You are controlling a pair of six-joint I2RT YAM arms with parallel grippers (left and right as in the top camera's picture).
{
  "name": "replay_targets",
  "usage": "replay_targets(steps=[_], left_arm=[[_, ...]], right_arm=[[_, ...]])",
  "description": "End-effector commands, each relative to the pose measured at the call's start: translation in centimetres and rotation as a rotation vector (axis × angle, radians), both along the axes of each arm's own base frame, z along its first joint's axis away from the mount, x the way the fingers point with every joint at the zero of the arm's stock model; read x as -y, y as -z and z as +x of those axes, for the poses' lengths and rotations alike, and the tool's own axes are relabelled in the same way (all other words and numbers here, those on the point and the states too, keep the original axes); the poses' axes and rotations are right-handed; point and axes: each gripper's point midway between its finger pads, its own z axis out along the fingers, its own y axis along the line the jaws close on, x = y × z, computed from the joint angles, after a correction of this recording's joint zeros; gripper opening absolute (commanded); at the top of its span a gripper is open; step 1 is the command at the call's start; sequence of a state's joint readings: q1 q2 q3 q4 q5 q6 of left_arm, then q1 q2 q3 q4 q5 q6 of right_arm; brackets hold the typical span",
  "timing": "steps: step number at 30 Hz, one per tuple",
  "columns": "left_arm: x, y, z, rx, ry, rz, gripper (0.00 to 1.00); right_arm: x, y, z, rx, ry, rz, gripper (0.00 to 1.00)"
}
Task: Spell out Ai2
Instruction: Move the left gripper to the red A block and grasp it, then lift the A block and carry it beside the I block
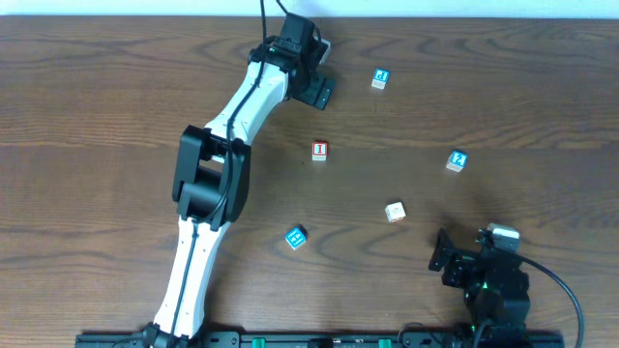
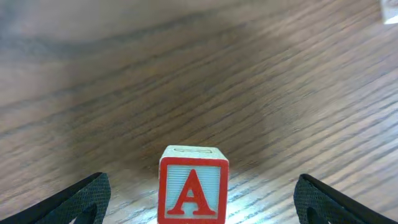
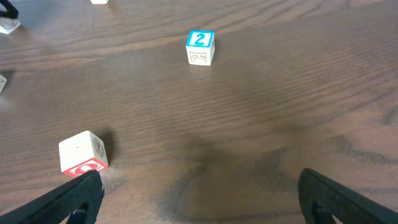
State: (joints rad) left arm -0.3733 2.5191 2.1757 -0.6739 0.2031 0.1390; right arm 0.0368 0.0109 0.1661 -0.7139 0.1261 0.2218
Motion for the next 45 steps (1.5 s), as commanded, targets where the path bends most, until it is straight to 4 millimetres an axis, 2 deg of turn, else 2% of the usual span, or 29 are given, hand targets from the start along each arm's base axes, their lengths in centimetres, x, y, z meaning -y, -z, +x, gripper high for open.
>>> replay_targets(steps=[1,5,7,12,20,33,40,45], left_arm=[[-0.23,1.02,0.21,-0.007,0.004,0.012,0.95],[-0.21,0.98,0.29,-0.004,0.004,0.011,1.0],[-0.21,0.98,0.3,-0.003,0.004,0.01,0.89],[-0.17,0.91,0.42,0.002,0.004,0.009,0.73],[-0.7,0.98,0.66,0.013,-0.011,0.036,0.55],[-0.69,0.98,0.65,0.013,-0.011,0.037,0.37],[-0.69,0.98,0.65,0.013,-0.012,0.037,0.31],[-0.86,0.81,0.69,0.012,-0.028,0.04,0.31]], right_arm=[[0.05,0.13,-0.03,-0.002,-0.004,-0.009,0.99],[0.05,0.13,-0.03,-0.002,-0.004,-0.01,0.99],[0.05,0.13,-0.03,-0.002,-0.004,-0.01,0.99],[0.05,0.13,-0.03,-0.002,-0.004,-0.01,0.99],[0.05,0.13,-0.03,-0.002,-0.004,-0.01,0.99],[0.05,0.13,-0.03,-0.002,-0.004,-0.01,0.99],[0.05,0.13,-0.03,-0.002,-0.004,-0.01,0.99],[0.05,0.13,-0.03,-0.002,-0.004,-0.01,0.99]])
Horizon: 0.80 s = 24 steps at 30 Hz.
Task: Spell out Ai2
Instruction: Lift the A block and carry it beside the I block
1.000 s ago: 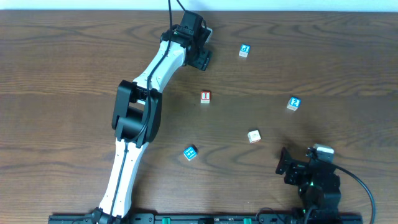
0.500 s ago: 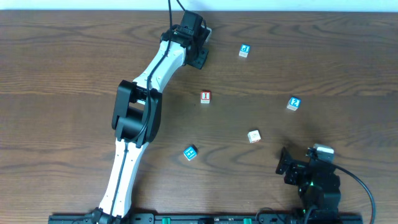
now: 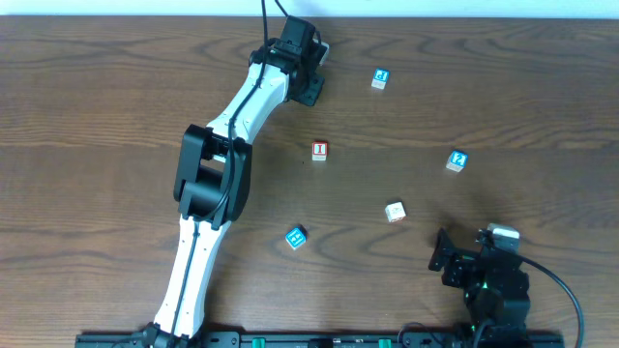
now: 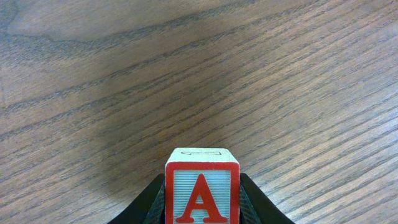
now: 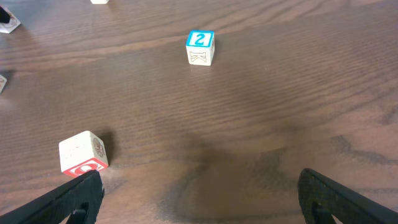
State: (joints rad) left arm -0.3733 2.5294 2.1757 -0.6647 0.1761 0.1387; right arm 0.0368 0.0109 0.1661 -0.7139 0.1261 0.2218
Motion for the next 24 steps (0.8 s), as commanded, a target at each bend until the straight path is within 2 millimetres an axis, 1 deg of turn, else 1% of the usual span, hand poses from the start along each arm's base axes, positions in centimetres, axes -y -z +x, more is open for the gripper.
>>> replay_targets(steps=[1,4,7,8,11,13,15,17,19,21,24], left_arm=[[-0.7,0.1,0.5,0.005,-0.031,0.025,0.3],[-1.2,-1.0,0.7,0.009,-0.051,0.049,0.27],[-1.7,-3.0,0.9,0.017,-0.094,0.061,0.25],[-1.9,-3.6,0.9,0.017,-0.114,0.064,0.22],[-2.5,-5.5,0.4,-0.002,-0.177,0.068,0.08],[-3.0,-6.3,-0.6,-0.042,-0.217,0.068,0.06],[-3.3,-6.7,-2.2,-0.099,-0.244,0.082,0.06],[-3.7,-6.7,-4.3,-0.174,-0.274,0.106,0.06],[-3.8,-7.3,-6.2,-0.229,-0.293,0.126,0.06],[-3.4,-8.6,-7.3,-0.227,-0.28,0.145,0.06],[-3.3,-11.6,-8.4,-0.156,-0.266,0.211,0.06]], right_arm=[[0.1,0.1,0.0,-0.002,-0.004,-0.01,0.99],[0.1,0.1,0.0,-0.002,-0.004,-0.009,0.99],[0.1,0.1,0.0,-0.002,-0.004,-0.01,0.99],[0.1,0.1,0.0,-0.002,-0.004,-0.01,0.99],[0.1,0.1,0.0,-0.002,-0.004,-0.01,0.99],[0.1,0.1,0.0,-0.002,-0.004,-0.01,0.99],[0.1,0.1,0.0,-0.002,-0.004,-0.01,0.99],[0.1,0.1,0.0,-0.002,-0.004,-0.01,0.99],[0.1,0.1,0.0,-0.002,-0.004,-0.01,0.99],[0.1,0.1,0.0,-0.002,-0.004,-0.01,0.99],[0.1,0.1,0.0,-0.002,-0.004,-0.01,0.99]])
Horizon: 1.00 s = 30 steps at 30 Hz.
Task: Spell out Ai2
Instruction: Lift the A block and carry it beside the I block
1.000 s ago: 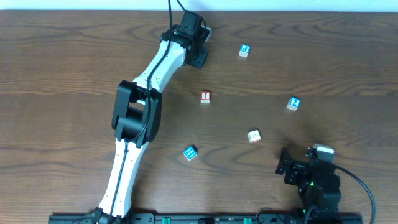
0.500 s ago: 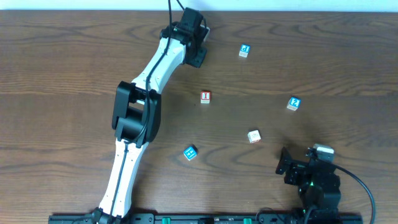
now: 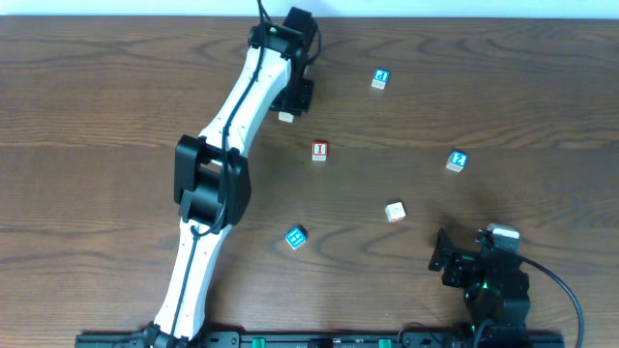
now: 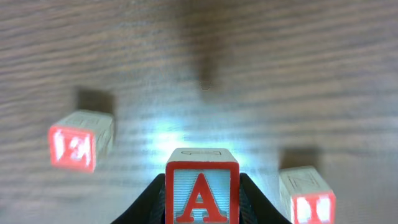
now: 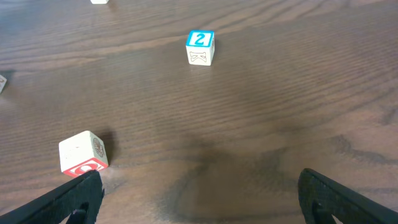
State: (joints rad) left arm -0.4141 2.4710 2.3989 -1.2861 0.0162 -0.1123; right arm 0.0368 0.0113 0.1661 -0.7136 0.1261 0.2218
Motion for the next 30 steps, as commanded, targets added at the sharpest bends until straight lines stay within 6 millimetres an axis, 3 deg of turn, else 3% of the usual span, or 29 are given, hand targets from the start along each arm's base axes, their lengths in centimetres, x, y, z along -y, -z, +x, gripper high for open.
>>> replay_targets(steps=[1,7,10,15,22,30], left_arm=[[0.7,-7.0,-0.6,0.148,-0.004,0.017,0.06],[0.4,-12.8,-3.3,0.224,-0.004,-0.045,0.06],[-0.5,-13.1,-5.0,0.26,-0.004,-0.055,0.06],[-0.6,-10.2,-6.2,0.335,0.001,-0.103,0.06],[0.4,-2.5,-6.8,0.237,-0.081,-0.122,0.06],[0.9,2.0,-7.1,0.143,-0.168,-0.111,0.06]], right_arm=[[0.1,0.1,0.0,-0.002,-0.004,-0.01,0.99],[0.1,0.1,0.0,-0.002,-0.004,-0.01,0.99],[0.1,0.1,0.0,-0.002,-0.004,-0.01,0.99],[0.1,0.1,0.0,-0.002,-0.004,-0.01,0.99],[0.1,0.1,0.0,-0.002,-0.004,-0.01,0.99],[0.1,0.1,0.0,-0.002,-0.004,-0.01,0.99]])
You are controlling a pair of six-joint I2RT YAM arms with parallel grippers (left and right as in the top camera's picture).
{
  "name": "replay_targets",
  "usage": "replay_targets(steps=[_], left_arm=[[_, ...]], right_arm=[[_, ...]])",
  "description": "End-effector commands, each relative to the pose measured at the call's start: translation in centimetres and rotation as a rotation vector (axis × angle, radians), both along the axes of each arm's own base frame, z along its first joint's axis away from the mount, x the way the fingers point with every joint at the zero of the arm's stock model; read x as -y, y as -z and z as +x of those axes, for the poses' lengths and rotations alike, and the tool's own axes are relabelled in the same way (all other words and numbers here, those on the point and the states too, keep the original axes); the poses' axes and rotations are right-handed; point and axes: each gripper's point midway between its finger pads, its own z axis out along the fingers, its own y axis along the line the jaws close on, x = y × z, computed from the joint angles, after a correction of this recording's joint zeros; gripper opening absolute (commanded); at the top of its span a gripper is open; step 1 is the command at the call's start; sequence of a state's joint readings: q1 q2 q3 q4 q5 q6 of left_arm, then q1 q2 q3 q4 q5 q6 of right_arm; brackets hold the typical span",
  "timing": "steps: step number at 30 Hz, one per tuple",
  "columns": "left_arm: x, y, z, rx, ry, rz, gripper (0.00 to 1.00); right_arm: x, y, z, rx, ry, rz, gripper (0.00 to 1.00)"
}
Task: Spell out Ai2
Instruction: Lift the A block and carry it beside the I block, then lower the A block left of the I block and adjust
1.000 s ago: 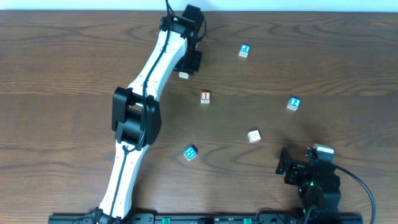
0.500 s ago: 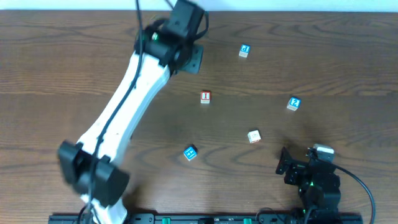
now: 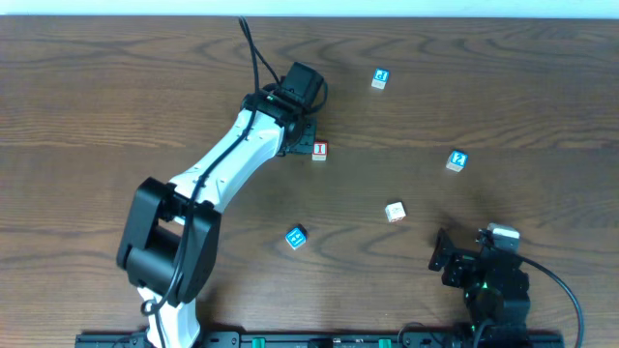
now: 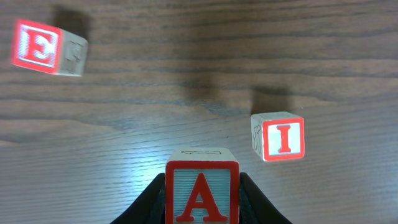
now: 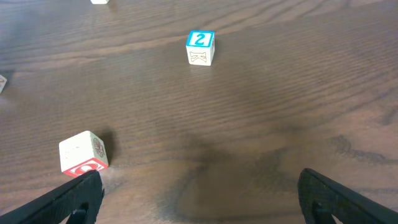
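A red-framed "A" block is clamped between the jaws of my left gripper, which is shut on it. The red "I" block lies on the table just right of it; in the overhead view the left gripper is close by the left side of the "I" block. The blue "2" block sits far to the right, and shows upright in the right wrist view. My right gripper rests open and empty at the near right.
A red "E" block lies at the upper left of the left wrist view. A red-and-white block sits near the right gripper. Blue blocks lie at the far right and near centre.
My left gripper, still shut on the "A" block, has moved from the far side of the table to just left of the "I" block. The right arm has not moved.
My left gripper stood open around the "A" block at the far edge of the table. Then it was shut on the block. Then it held the block over other red blocks, and now holds it beside the "I" block. The right gripper stayed open throughout.
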State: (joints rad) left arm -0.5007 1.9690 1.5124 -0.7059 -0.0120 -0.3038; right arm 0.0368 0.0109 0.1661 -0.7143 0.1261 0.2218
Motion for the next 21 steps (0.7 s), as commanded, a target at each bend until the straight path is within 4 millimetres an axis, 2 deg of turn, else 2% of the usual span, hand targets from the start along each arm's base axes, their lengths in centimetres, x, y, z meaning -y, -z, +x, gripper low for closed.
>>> replay_targets(steps=[1,6,21], left_arm=[[0.4,1.7,-0.3,-0.046,-0.068,-0.02,0.06],[1.7,2.7,-0.1,-0.067,-0.054,-0.076,0.06],[2.3,3.1,0.5,-0.051,-0.049,-0.098,0.06]], right_arm=[[0.1,0.1,0.0,-0.002,-0.004,-0.01,0.99],[0.1,0.1,0.0,-0.002,-0.004,-0.01,0.99],[0.1,0.1,0.0,-0.002,-0.004,-0.009,0.99]])
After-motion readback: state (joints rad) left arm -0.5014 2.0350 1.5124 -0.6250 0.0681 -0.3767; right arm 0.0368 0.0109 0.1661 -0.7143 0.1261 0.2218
